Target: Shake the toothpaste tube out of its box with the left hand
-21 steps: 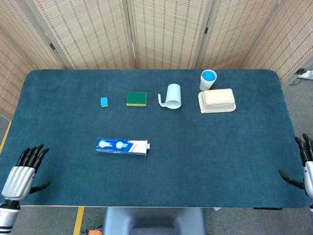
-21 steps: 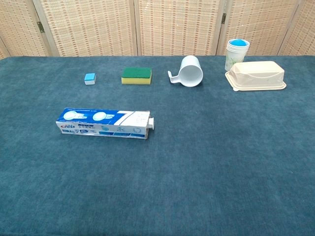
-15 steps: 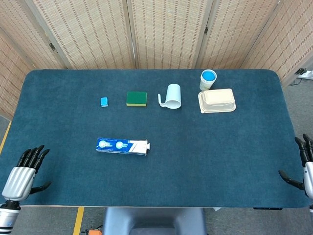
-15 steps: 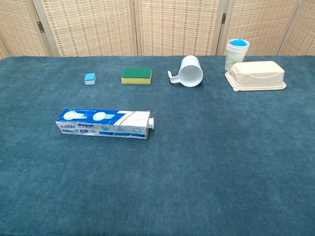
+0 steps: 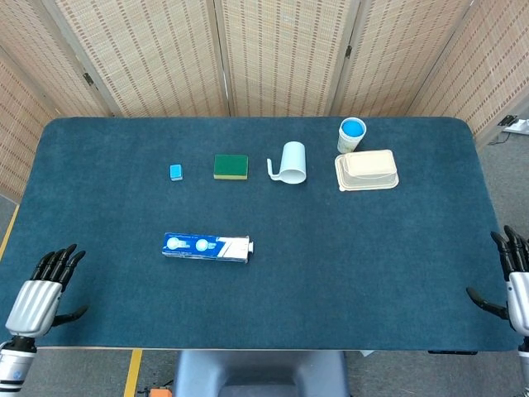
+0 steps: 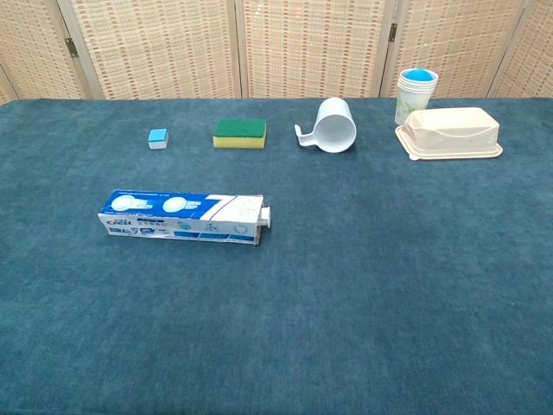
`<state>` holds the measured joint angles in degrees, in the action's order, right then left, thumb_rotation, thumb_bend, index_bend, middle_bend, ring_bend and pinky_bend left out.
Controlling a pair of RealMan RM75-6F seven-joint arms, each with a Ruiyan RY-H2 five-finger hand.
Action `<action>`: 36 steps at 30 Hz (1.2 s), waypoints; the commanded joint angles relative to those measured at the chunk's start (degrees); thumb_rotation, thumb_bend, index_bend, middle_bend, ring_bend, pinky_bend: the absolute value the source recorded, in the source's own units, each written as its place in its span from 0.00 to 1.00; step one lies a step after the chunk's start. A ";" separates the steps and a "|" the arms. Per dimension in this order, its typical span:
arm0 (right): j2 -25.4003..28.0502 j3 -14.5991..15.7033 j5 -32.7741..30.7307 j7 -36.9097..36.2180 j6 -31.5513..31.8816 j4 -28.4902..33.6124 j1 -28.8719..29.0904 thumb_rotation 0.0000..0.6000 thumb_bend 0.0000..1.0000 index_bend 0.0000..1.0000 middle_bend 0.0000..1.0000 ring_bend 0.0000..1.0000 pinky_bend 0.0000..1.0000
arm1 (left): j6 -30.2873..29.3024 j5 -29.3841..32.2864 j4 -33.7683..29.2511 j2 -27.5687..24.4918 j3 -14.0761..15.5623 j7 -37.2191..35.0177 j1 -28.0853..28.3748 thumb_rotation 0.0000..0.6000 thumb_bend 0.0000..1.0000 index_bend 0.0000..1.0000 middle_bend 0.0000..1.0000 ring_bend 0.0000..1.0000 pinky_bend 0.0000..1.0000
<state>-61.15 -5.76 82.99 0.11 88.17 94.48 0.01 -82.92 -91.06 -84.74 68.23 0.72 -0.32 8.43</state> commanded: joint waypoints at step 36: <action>1.22 1.06 4.54 -7.76 4.31 -2.72 -1.50 1.00 0.22 0.00 0.00 0.00 0.00 | 28.89 23.31 -2.80 11.64 -9.47 5.92 22.16 1.00 0.18 0.17 0.25 0.23 0.27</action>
<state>-59.93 -4.69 87.52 -7.64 92.45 91.77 -1.46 -54.72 -68.07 -88.53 78.96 -8.55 6.15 29.88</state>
